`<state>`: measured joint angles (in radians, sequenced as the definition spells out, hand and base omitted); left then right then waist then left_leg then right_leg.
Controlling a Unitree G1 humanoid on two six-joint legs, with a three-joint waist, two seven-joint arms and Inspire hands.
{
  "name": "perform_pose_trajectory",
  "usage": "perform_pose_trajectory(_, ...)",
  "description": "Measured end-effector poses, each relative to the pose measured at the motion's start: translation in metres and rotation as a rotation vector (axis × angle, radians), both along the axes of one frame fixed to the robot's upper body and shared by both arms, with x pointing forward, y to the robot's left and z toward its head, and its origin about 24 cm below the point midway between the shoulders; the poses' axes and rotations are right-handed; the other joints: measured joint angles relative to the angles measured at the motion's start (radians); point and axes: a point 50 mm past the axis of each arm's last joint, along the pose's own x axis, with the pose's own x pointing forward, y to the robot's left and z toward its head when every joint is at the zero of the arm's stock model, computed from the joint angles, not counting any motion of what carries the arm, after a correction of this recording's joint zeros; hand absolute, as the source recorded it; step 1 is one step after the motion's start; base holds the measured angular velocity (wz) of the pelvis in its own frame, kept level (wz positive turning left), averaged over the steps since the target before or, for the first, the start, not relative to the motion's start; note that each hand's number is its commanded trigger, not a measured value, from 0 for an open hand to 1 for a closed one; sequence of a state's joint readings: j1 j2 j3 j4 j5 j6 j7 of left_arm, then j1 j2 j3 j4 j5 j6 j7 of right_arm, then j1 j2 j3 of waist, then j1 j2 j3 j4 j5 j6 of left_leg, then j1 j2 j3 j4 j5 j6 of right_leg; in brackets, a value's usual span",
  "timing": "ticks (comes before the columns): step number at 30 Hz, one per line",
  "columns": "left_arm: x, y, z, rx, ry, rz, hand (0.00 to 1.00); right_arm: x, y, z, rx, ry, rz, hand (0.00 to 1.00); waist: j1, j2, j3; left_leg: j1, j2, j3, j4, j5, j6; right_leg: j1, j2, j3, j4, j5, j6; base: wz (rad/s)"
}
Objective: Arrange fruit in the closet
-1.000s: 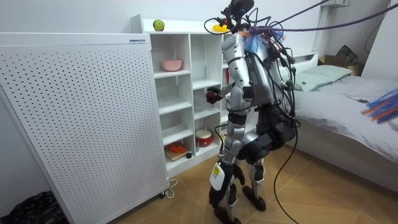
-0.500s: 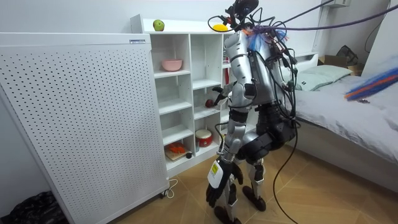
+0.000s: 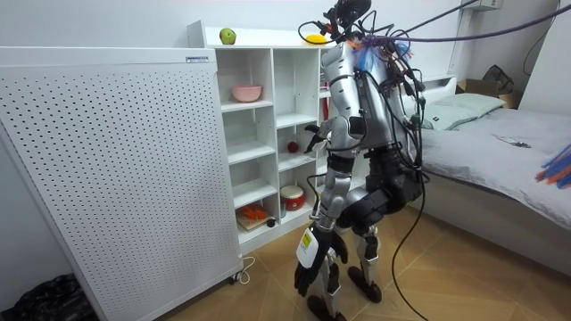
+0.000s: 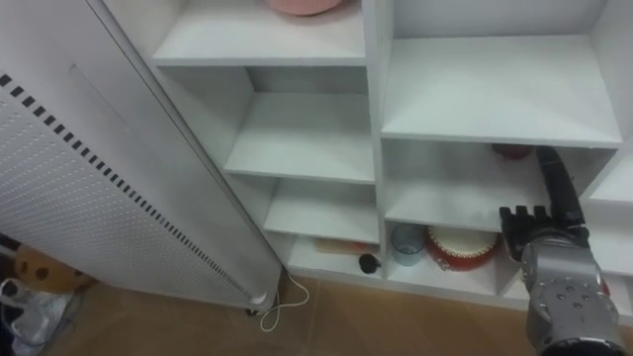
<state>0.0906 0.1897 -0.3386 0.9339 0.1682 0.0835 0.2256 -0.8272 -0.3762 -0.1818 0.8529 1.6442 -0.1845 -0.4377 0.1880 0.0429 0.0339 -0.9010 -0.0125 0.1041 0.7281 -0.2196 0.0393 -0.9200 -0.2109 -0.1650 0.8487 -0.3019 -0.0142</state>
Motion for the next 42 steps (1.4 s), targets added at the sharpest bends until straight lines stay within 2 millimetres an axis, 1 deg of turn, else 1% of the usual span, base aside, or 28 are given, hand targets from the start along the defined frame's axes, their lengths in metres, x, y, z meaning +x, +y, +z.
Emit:
perform_pose_trajectory(3, -0.002, 0.0, -0.001, -0.001, 0.009, 0.0, 0.0, 0.0, 0.0, -0.008, -0.009, 0.003, 0.019, 0.0, -0.007, 0.003, 0.0019, 0.016, 0.0, 0.0, -0.004, -0.001, 0.001, 0.017, 0.001, 0.0, -0.004, -0.001, 0.001, 0.0)
perform_pose_trajectory(4, -0.003, 0.0, -0.001, -0.002, 0.011, 0.001, 0.0, 0.0, -0.001, -0.01, -0.012, 0.007, 0.023, 0.0, -0.006, 0.006, 0.0037, 0.022, 0.001, -0.001, -0.005, -0.001, 0.001, 0.024, 0.002, -0.002, -0.008, -0.001, 0.001, -0.05)
perform_pose_trajectory(5, -0.004, 0.0, -0.001, -0.004, 0.016, 0.002, 0.0, -0.002, -0.002, -0.017, -0.016, 0.021, 0.027, 0.0, -0.006, 0.011, 0.0062, 0.038, 0.001, -0.002, -0.006, -0.005, 0.0, 0.043, 0.006, -0.005, -0.016, 0.0, 0.001, -0.05)
perform_pose_trajectory(8, -0.008, 0.0, -0.002, -0.012, 0.036, 0.002, 0.0, -0.006, -0.004, -0.03, -0.029, 0.029, 0.044, 0.0, -0.005, 0.012, 0.0069, 0.065, 0.0, 0.0, -0.017, -0.008, -0.001, 0.067, 0.006, -0.002, -0.023, -0.003, 0.003, -0.03)
perform_pose_trajectory(10, -0.007, 0.0, -0.002, -0.011, 0.038, 0.003, 0.0, -0.012, -0.006, -0.044, -0.043, 0.049, 0.051, 0.0, -0.004, 0.011, 0.0073, 0.086, 0.001, 0.0, -0.038, -0.006, -0.003, 0.089, 0.01, -0.005, -0.045, 0.001, 0.005, 0.0)
perform_pose_trajectory(11, -0.009, 0.0, -0.003, -0.011, 0.043, 0.002, 0.0, -0.019, -0.007, -0.061, -0.065, 0.085, 0.064, 0.0, -0.003, 0.009, 0.0081, 0.11, 0.001, -0.002, -0.055, -0.003, -0.004, 0.113, 0.013, -0.008, -0.062, 0.004, 0.006, 0.0)
perform_pose_trajectory(12, -0.011, 0.001, -0.003, -0.008, 0.052, 0.005, 0.0, -0.03, -0.009, -0.083, -0.081, 0.154, 0.076, 0.0, -0.003, 0.007, 0.0082, 0.135, 0.002, -0.002, -0.069, -0.003, -0.004, 0.14, 0.017, -0.012, -0.08, 0.004, 0.007, -0.03)
perform_pose_trajectory(13, -0.011, 0.001, -0.004, -0.007, 0.054, 0.006, 0.0, -0.036, -0.011, -0.093, -0.092, 0.194, 0.082, 0.0, -0.002, 0.007, 0.0085, 0.146, 0.004, -0.003, -0.076, -0.003, -0.004, 0.152, 0.02, -0.012, -0.088, 0.005, 0.008, -0.04)
perform_pose_trajectory(15, -0.011, 0.002, -0.003, -0.006, 0.052, 0.015, 0.0, -0.061, -0.015, -0.129, -0.1, 0.31, 0.091, 0.0, -0.002, 0.004, 0.0079, 0.161, 0.016, 0.0, -0.091, -0.005, -0.007, 0.176, 0.039, -0.014, -0.126, 0.016, 0.01, -0.12)
perform_pose_trajectory(16, -0.011, 0.003, -0.004, -0.004, 0.054, 0.017, 0.0, -0.068, -0.015, -0.138, -0.1, 0.337, 0.093, 0.0, -0.005, 0.003, 0.0077, 0.165, 0.019, -0.001, -0.096, -0.006, -0.008, 0.181, 0.042, -0.016, -0.136, 0.019, 0.009, -0.1)
perform_pose_trajectory(18, -0.013, 0.004, -0.004, 0.001, 0.063, 0.02, 0.0, -0.098, -0.013, -0.172, -0.104, 0.447, 0.118, 0.0, -0.024, 0.002, 0.0069, 0.187, 0.022, -0.002, -0.11, -0.006, -0.008, 0.214, 0.046, -0.028, -0.159, 0.023, 0.01, 0.04)
perform_pose_trajectory(19, -0.013, 0.005, -0.004, 0.003, 0.061, 0.022, 0.0, -0.105, -0.011, -0.18, -0.102, 0.476, 0.126, 0.0, -0.028, 0.0, 0.0079, 0.194, 0.022, -0.004, -0.115, -0.007, -0.009, 0.223, 0.047, -0.031, -0.164, 0.023, 0.011, 0.1)
perform_pose_trajectory(21, -0.013, 0.005, -0.004, 0.004, 0.061, 0.025, 0.0, -0.138, 0.004, -0.215, -0.103, 0.612, 0.189, 0.0, -0.048, -0.008, 0.0086, 0.234, 0.024, -0.012, -0.136, -0.007, -0.012, 0.27, 0.062, -0.03, -0.196, 0.023, 0.017, 0.06)
perform_pose_trajectory(22, -0.013, 0.005, -0.005, 0.004, 0.062, 0.025, 0.0, -0.148, 0.009, -0.223, -0.105, 0.65, 0.214, 0.0, -0.053, -0.01, 0.0082, 0.249, 0.026, -0.012, -0.142, -0.008, -0.013, 0.286, 0.064, -0.03, -0.205, 0.024, 0.017, 0.0)
perform_pose_trajectory(24, -0.015, 0.005, -0.006, 0.003, 0.062, 0.034, 0.0, -0.187, 0.026, -0.252, -0.123, 0.795, 0.312, 0.0, -0.059, -0.011, 0.0065, 0.302, 0.031, -0.022, -0.162, -0.011, -0.018, 0.352, 0.077, -0.039, -0.248, 0.03, 0.02, 0.0)
perform_pose_trajectory(25, -0.016, 0.005, -0.006, 0.007, 0.063, 0.034, 0.0, -0.194, 0.029, -0.257, -0.124, 0.824, 0.333, 0.0, -0.068, -0.011, 0.0063, 0.313, 0.031, -0.024, -0.168, -0.011, -0.018, 0.365, 0.078, -0.042, -0.257, 0.031, 0.021, 0.05)
perform_pose_trajectory(27, -0.013, 0.006, -0.006, 0.008, 0.055, 0.038, 0.0, -0.222, 0.037, -0.272, -0.206, 0.94, 0.46, 0.0, -0.09, -0.006, 0.0037, 0.349, 0.034, -0.034, -0.186, -0.011, -0.018, 0.418, 0.085, -0.059, -0.298, 0.04, 0.023, 0.09)
perform_pose_trajectory(29, -0.011, 0.008, -0.005, 0.008, 0.044, 0.051, 0.0, -0.235, 0.038, -0.277, -0.293, 1.009, 0.568, 0.0, -0.098, -0.006, 0.003, 0.39, 0.037, -0.035, -0.211, -0.01, -0.019, 0.464, 0.093, -0.06, -0.336, 0.051, 0.027, -0.03)
perform_pose_trajectory(30, -0.01, 0.009, -0.005, 0.008, 0.044, 0.051, 0.0, -0.241, 0.038, -0.278, -0.375, 1.046, 0.654, 0.0, -0.109, -0.007, 0.0016, 0.424, 0.037, -0.033, -0.23, -0.009, -0.02, 0.502, 0.099, -0.06, -0.367, 0.06, 0.029, -0.08)
perform_pose_trajectory(31, -0.007, 0.009, -0.005, 0.01, 0.038, 0.05, 0.0, -0.243, 0.038, -0.279, -0.421, 1.062, 0.7, 0.0, -0.118, -0.007, 0.0011, 0.443, 0.038, -0.033, -0.241, -0.008, -0.02, 0.523, 0.101, -0.061, -0.383, 0.063, 0.031, -0.03)
perform_pose_trajectory(32, -0.005, 0.011, -0.004, 0.009, 0.029, 0.068, 0.0, -0.249, 0.039, -0.281, -0.496, 1.091, 0.788, 0.0, -0.131, -0.017, -0.0031, 0.483, 0.036, -0.03, -0.274, -0.002, -0.02, 0.562, 0.104, -0.059, -0.412, 0.07, 0.035, -0.04)
perform_pose_trajectory(33, -0.006, 0.015, -0.004, 0.009, 0.017, 0.101, 0.0, -0.258, 0.042, -0.284, -0.559, 1.118, 0.875, 0.0, -0.132, -0.035, -0.0121, 0.531, 0.032, -0.024, -0.317, 0.008, -0.022, 0.602, 0.105, -0.055, -0.444, 0.077, 0.037, 0.0)
perform_pose_trajectory(34, -0.006, 0.017, -0.003, 0.012, 0.007, 0.116, 0.0, -0.262, 0.043, -0.286, -0.583, 1.127, 0.914, 0.0, -0.132, -0.042, -0.0148, 0.555, 0.032, -0.024, -0.336, 0.011, -0.023, 0.628, 0.107, -0.058, -0.463, 0.08, 0.037, -0.04)
perform_pose_trajectory(36, -0.009, 0.022, -0.002, 0.014, -0.011, 0.156, 0.0, -0.278, 0.046, -0.29, -0.671, 1.164, 1.057, 0.0, -0.141, -0.068, -0.0276, 0.655, 0.03, -0.019, -0.403, 0.017, -0.027, 0.727, 0.116, -0.06, -0.527, 0.089, 0.041, -0.03)
perform_pose_trajectory(38, -0.013, 0.023, -0.003, 0.006, -0.015, 0.173, 0.0, -0.286, 0.047, -0.292, -0.73, 1.185, 1.133, 0.0, -0.153, -0.076, -0.0339, 0.715, 0.032, -0.013, -0.437, 0.016, -0.029, 0.793, 0.126, -0.058, -0.581, 0.099, 0.044, -0.09)
perform_pose_trajectory(39, -0.015, 0.023, -0.002, -0.001, -0.018, 0.191, 0.0, -0.287, 0.047, -0.292, -0.764, 1.187, 1.169, 0.0, -0.16, -0.082, -0.0369, 0.751, 0.032, -0.01, -0.455, 0.015, -0.031, 0.831, 0.131, -0.056, -0.612, 0.106, 0.046, -0.1)
perform_pose_trajectory(41, -0.019, 0.024, -0.003, -0.011, -0.015, 0.229, 0.0, -0.291, 0.048, -0.293, -0.788, 1.192, 1.204, 0.0, -0.162, -0.086, -0.0375, 0.807, 0.032, 0.001, -0.482, 0.014, -0.033, 0.882, 0.134, -0.05, -0.641, 0.112, 0.048, -0.15)
perform_pose_trajectory(42, -0.021, 0.025, -0.003, -0.014, -0.012, 0.241, 0.0, -0.292, 0.048, -0.293, -0.8, 1.195, 1.224, 0.0, -0.163, -0.085, -0.0362, 0.84, 0.032, 0.006, -0.5, 0.013, -0.033, 0.911, 0.135, -0.046, -0.651, 0.113, 0.05, -0.15)
